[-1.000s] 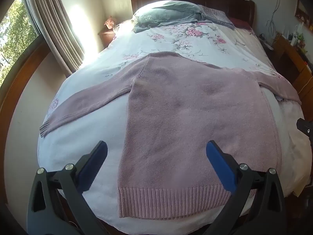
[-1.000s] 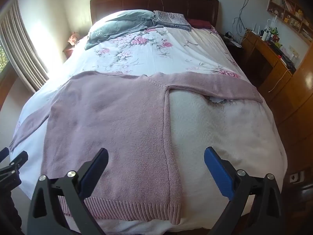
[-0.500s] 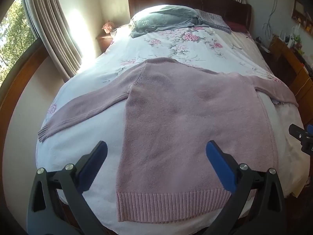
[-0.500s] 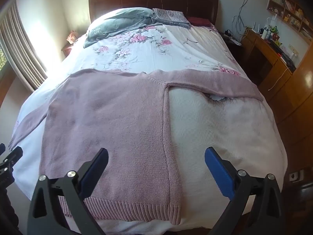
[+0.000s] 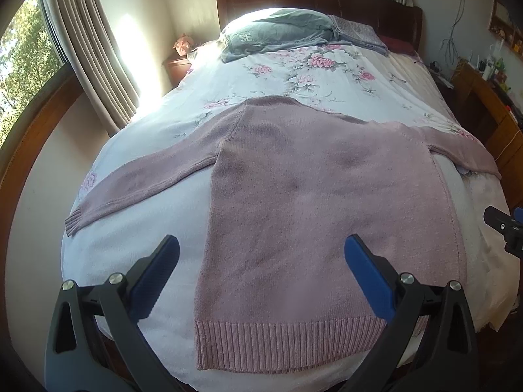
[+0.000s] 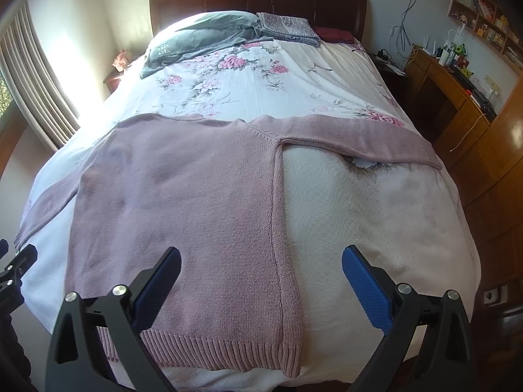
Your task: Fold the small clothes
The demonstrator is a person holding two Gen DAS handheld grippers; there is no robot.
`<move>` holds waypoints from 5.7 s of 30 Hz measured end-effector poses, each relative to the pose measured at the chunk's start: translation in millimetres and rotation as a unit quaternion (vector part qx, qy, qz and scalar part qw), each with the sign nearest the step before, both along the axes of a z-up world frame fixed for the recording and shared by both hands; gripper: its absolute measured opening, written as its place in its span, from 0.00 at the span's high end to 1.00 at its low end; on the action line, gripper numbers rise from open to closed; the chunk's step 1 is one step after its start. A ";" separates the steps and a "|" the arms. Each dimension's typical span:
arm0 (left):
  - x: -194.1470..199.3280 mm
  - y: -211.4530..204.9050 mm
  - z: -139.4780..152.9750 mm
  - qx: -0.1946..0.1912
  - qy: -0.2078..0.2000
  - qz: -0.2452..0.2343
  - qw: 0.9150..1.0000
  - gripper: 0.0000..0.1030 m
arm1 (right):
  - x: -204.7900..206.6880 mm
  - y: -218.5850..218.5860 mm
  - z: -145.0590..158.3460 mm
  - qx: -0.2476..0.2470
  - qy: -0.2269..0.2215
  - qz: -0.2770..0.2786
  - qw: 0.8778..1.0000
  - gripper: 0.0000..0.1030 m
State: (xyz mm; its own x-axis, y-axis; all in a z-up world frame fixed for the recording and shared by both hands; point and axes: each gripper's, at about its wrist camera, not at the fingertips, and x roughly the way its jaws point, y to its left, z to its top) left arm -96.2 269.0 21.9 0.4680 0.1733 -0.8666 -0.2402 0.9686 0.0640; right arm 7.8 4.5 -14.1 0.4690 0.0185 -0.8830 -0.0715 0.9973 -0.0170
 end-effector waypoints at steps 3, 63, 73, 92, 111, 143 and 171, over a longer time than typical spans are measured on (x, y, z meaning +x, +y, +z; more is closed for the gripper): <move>0.3 1.5 -0.4 -0.003 0.001 0.000 1.000 0.03 | 0.4 0.2 -1.3 0.000 0.002 -0.001 1.000 0.04; 28.6 -8.0 -28.3 -0.007 0.036 -0.001 0.999 0.03 | 24.4 -20.9 -16.4 0.009 0.020 -0.005 1.000 0.04; 109.2 -48.7 -63.2 -0.129 0.010 -0.043 0.991 0.03 | 119.6 -176.5 -50.3 0.050 0.048 -0.073 0.995 0.04; 236.2 -151.6 -83.9 -0.086 0.007 -0.017 0.996 0.03 | 286.9 -436.5 -183.5 0.208 0.150 -0.228 0.939 0.14; 251.9 -105.6 -104.2 -0.090 0.024 0.013 0.996 0.03 | 287.1 -340.6 -100.0 0.177 0.042 -0.091 0.979 0.91; 293.9 -185.1 -121.8 -0.233 0.087 -0.073 0.966 0.04 | 200.9 -163.2 -100.0 0.190 0.057 0.110 0.974 0.63; 279.9 -113.8 -57.3 -0.268 -0.053 -0.001 0.962 0.94 | 181.2 -213.1 -111.3 0.203 0.050 0.055 0.976 0.56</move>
State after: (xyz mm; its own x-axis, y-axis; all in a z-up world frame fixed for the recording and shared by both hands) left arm 183.7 155.2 -35.4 0.5589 -0.2867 -0.7781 -0.2154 0.8559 -0.4701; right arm 189.0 -208.6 -125.4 0.3554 0.4228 -0.8337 -0.1604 0.9062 0.3912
